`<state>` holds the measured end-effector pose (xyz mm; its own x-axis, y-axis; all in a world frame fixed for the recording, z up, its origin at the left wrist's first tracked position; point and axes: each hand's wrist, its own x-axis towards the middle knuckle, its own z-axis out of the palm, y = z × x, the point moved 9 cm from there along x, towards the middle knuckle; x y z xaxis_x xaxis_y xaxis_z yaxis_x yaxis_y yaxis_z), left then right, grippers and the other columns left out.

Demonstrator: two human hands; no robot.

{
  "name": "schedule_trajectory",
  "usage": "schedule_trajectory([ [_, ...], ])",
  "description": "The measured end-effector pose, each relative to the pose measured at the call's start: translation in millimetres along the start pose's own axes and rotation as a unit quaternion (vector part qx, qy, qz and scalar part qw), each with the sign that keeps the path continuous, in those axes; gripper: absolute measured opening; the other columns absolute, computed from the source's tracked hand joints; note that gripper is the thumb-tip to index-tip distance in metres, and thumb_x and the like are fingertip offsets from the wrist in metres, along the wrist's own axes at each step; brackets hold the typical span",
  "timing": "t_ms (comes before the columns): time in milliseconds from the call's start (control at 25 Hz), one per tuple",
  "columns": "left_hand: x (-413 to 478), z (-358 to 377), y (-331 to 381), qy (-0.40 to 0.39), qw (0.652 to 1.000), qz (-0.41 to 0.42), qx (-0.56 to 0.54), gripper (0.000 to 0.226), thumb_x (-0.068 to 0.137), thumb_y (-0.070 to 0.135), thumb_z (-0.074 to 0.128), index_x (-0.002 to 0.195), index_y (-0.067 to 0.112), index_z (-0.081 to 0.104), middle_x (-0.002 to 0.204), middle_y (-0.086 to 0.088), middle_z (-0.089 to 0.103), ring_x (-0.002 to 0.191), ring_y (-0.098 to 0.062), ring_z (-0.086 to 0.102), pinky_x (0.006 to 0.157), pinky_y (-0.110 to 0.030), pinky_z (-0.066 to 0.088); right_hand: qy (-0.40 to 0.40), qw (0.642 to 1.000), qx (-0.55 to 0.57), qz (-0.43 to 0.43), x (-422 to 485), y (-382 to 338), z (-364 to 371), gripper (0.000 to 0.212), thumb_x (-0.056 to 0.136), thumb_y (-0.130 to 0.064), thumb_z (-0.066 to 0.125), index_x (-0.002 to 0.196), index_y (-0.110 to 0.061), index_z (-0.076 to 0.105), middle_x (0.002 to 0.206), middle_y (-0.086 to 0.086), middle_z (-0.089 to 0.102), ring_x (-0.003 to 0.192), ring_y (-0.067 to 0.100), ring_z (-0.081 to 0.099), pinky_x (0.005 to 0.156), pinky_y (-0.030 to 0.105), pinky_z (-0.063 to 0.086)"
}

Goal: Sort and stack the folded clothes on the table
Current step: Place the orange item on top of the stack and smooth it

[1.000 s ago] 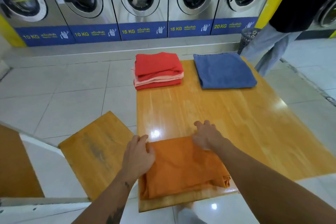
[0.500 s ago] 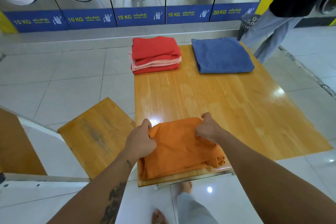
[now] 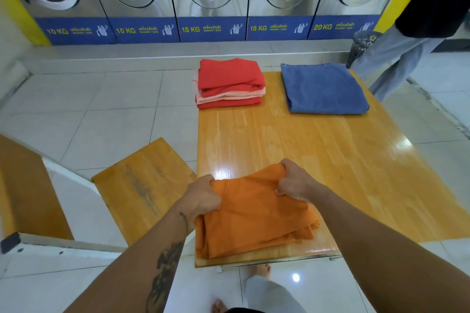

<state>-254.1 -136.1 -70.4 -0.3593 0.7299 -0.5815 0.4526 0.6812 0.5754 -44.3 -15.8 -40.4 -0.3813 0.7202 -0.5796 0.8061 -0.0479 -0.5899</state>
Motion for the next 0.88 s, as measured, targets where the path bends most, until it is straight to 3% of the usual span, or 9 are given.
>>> schedule_trajectory([
  [200, 6.3, -40.5, 18.0, 0.034, 0.993, 0.041, -0.102, 0.035, 0.069, 0.003, 0.067, 0.097, 0.023, 0.059, 0.098, -0.008, 0.066, 0.087, -0.025, 0.065, 0.074, -0.044, 0.058, 0.042, 0.996, 0.075, -0.035, 12.8, -18.1, -27.1, 0.041, 0.075, 0.001, 0.067, 0.108, -0.018, 0.05, 0.105, 0.01, 0.059, 0.088, 0.022, 0.056, 0.069, 0.037, 0.046],
  [400, 32.2, -108.4, 74.5, 0.091, 0.984, 0.095, -0.119, 0.034, 0.077, 0.009, 0.071, 0.101, 0.028, 0.057, 0.099, -0.004, 0.065, 0.085, -0.022, 0.065, 0.063, -0.035, 0.054, 0.087, 0.982, 0.142, -0.09, 47.7, -72.5, -84.4, 0.041, 0.077, 0.001, 0.069, 0.11, -0.016, 0.051, 0.103, 0.01, 0.061, 0.082, 0.017, 0.056, 0.064, 0.031, 0.044],
  [520, 65.1, -151.3, 112.9, 0.111, 0.982, 0.112, -0.102, 0.038, 0.076, 0.014, 0.074, 0.105, 0.031, 0.055, 0.106, -0.001, 0.063, 0.093, -0.022, 0.064, 0.077, -0.04, 0.057, 0.094, 0.975, 0.163, -0.12, 83.2, -109.5, -120.3, 0.046, 0.078, 0.0, 0.069, 0.114, -0.019, 0.049, 0.101, 0.002, 0.057, 0.084, 0.013, 0.055, 0.062, 0.028, 0.042],
  [600, 90.3, -181.3, 139.0, 0.133, 0.98, 0.117, -0.089, 0.038, 0.074, 0.015, 0.074, 0.102, 0.032, 0.055, 0.106, -0.002, 0.063, 0.094, -0.024, 0.064, 0.083, -0.046, 0.057, 0.097, 0.97, 0.175, -0.134, 113.7, -133.8, -144.3, 0.048, 0.077, 0.0, 0.07, 0.115, -0.021, 0.048, 0.101, 0.002, 0.056, 0.086, 0.014, 0.055, 0.062, 0.028, 0.042],
  [760, 140.2, -229.2, 183.3, 0.164, 0.976, 0.119, -0.077, 0.039, 0.078, 0.014, 0.074, 0.107, 0.031, 0.053, 0.108, -0.001, 0.061, 0.095, -0.025, 0.062, 0.082, -0.045, 0.056, 0.11, 0.963, 0.196, -0.149, 175.6, -176.5, -182.0, 0.049, 0.076, 0.0, 0.071, 0.116, -0.018, 0.049, 0.106, 0.006, 0.058, 0.088, 0.018, 0.055, 0.063, 0.03, 0.043],
  [880, 177.2, -265.3, 205.0, 0.182, 0.973, 0.118, -0.073, 0.044, 0.079, 0.015, 0.075, 0.113, 0.03, 0.052, 0.113, -0.002, 0.058, 0.097, -0.026, 0.06, 0.082, -0.045, 0.054, 0.114, 0.956, 0.219, -0.156, 219.2, -208.1, -206.5, 0.052, 0.075, -0.001, 0.072, 0.118, -0.019, 0.049, 0.114, 0.008, 0.058, 0.097, 0.025, 0.057, 0.075, 0.038, 0.049],
])
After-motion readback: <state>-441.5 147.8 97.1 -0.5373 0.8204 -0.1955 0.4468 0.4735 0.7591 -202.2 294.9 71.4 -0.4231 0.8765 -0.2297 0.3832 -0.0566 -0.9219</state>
